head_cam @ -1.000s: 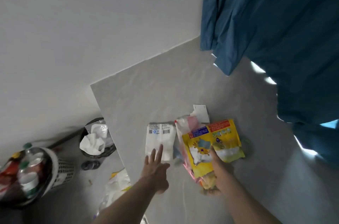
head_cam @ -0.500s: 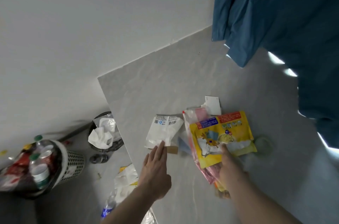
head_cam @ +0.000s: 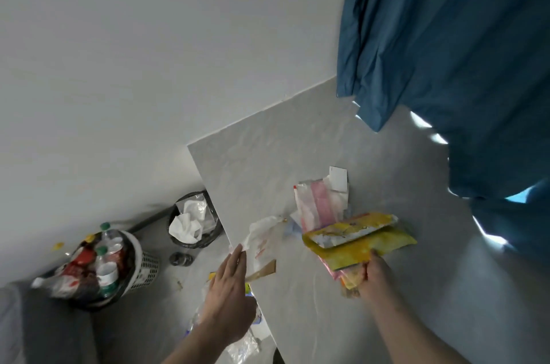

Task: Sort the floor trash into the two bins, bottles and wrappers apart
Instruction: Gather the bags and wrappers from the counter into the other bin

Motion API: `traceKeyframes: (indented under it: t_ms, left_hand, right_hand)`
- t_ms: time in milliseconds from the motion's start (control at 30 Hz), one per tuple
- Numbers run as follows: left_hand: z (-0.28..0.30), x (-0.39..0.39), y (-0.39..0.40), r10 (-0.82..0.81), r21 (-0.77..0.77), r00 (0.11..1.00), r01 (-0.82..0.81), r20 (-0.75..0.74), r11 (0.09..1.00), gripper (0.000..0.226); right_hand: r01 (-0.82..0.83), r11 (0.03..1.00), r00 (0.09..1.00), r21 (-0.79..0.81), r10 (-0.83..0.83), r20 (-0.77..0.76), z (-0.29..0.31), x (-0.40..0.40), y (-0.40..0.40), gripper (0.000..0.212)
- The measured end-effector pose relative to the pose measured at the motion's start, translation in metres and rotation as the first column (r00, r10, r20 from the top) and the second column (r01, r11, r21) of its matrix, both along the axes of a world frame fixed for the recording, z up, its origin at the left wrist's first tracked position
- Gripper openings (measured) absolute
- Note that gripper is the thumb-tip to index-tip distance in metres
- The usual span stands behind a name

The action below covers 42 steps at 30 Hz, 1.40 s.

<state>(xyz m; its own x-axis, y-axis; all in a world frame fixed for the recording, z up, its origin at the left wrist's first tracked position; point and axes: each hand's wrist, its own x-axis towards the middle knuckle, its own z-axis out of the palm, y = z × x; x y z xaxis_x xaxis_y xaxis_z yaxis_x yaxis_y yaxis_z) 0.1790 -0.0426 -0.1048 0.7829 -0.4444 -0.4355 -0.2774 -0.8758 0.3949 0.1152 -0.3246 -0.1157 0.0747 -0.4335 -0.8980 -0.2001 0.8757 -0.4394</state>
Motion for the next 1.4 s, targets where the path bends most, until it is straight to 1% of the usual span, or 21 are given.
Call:
traceKeyframes:
  t_ms: [33,67,100,133,200,233,267,300,367,467,533,600,700,833,900,967,1033,1133,1200,1300,1400]
  left_hand:
    - [0.015,-0.007,0.009,0.021,-0.007,1.000,-0.021,0.001,1.000,0.093]
    - [0.028,-0.014,0.019,0.044,-0.013,0.999,-0.044,-0.003,0.999,0.091]
    - [0.041,-0.021,0.030,0.062,-0.018,0.998,-0.062,-0.009,0.998,0.090]
    - [0.053,-0.029,0.041,0.080,-0.027,0.997,-0.081,-0.012,0.996,0.089]
    - [0.074,-0.045,0.066,0.117,-0.039,0.993,-0.117,-0.006,0.992,0.089]
    - [0.083,-0.053,0.079,0.133,-0.041,0.991,-0.133,-0.001,0.990,0.089]
    - [0.091,-0.061,0.094,0.153,-0.043,0.988,-0.153,-0.001,0.987,0.089]
    - [0.099,-0.069,0.109,0.173,-0.050,0.985,-0.173,-0.003,0.984,0.090]
    - [0.110,-0.083,0.141,0.205,-0.064,0.979,-0.205,-0.008,0.977,0.091]
    - [0.127,-0.103,0.186,0.222,-0.083,0.975,-0.223,-0.016,0.971,0.091]
    - [0.140,-0.112,0.216,0.221,-0.081,0.975,-0.222,-0.022,0.972,0.090]
    - [0.150,-0.116,0.246,0.219,-0.078,0.975,-0.221,-0.035,0.972,0.090]
    - [0.153,-0.116,0.291,0.196,-0.043,0.979,-0.199,-0.057,0.979,0.094]
    - [0.144,-0.105,0.339,0.201,0.002,0.979,-0.201,-0.045,0.980,0.097]
    - [0.142,-0.093,0.350,0.203,-0.001,0.979,-0.203,-0.014,0.979,0.094]
    - [0.157,-0.081,0.352,0.225,-0.009,0.974,-0.225,0.008,0.974,0.090]
    - [0.174,-0.070,0.347,0.228,-0.012,0.973,-0.228,0.027,0.974,0.086]
    - [0.182,-0.052,0.343,0.261,-0.006,0.965,-0.260,0.033,0.965,0.084]
    - [0.182,-0.038,0.343,0.273,-0.014,0.961,-0.273,0.039,0.962,0.082]
    - [0.182,-0.022,0.340,0.250,-0.009,0.966,-0.250,0.062,0.968,0.077]
    - [0.183,0.000,0.332,0.232,-0.001,0.971,-0.232,0.051,0.973,0.076]
  right_hand:
    - [0.041,0.999,0.999,0.008,-0.041,0.026,0.001,-0.006,0.003,0.032]
    - [0.038,0.999,0.999,-0.031,-0.037,0.039,-0.001,-0.018,0.006,0.025]
    - [0.054,0.996,0.998,-0.068,-0.052,0.039,-0.007,-0.029,0.010,0.024]
    - [0.022,0.993,0.998,-0.115,-0.016,0.053,-0.010,-0.040,0.014,0.021]
    - [-0.024,0.986,0.998,-0.166,0.034,0.056,-0.002,-0.056,0.029,0.008]
    - [-0.043,0.986,0.994,-0.162,0.058,0.089,-0.006,-0.064,0.037,0.010]
    - [-0.079,0.983,0.991,-0.168,0.095,0.091,0.001,-0.071,0.048,0.017]
    - [-0.079,0.979,0.986,-0.187,0.104,0.130,0.010,-0.077,0.061,0.021]
    - [-0.120,0.961,0.978,-0.247,0.157,0.136,0.044,-0.084,0.094,0.009]
    - [-0.254,0.901,0.952,-0.352,0.297,0.073,0.074,-0.094,0.136,0.014]
    - [-0.341,0.823,0.926,-0.455,0.377,-0.010,0.087,-0.102,0.160,0.010]
    - [-0.453,0.687,0.879,-0.569,0.452,-0.153,0.103,-0.105,0.185,0.008]
    - [-0.541,0.507,0.812,-0.671,0.524,-0.258,0.126,-0.106,0.221,0.005]
    - [-0.648,0.280,0.688,-0.709,0.614,-0.387,0.145,-0.105,0.253,0.010]
    - [-0.671,0.198,0.645,-0.714,0.632,-0.430,0.150,-0.099,0.259,0.012]
    - [-0.678,0.128,0.611,-0.724,0.646,-0.458,0.156,-0.087,0.261,0.014]
    - [-0.680,0.091,0.588,-0.727,0.660,-0.467,0.160,-0.070,0.261,0.012]
    - [-0.691,0.025,0.537,-0.722,0.686,-0.491,0.163,-0.041,0.266,0.009]
    - [-0.685,0.003,0.521,-0.729,0.701,-0.487,0.163,-0.022,0.270,0.010]
    - [-0.677,-0.017,0.507,-0.736,0.714,-0.483,0.164,-0.004,0.278,0.010]
    - [-0.692,-0.032,0.485,-0.721,0.719,-0.498,0.163,0.007,0.283,0.008]
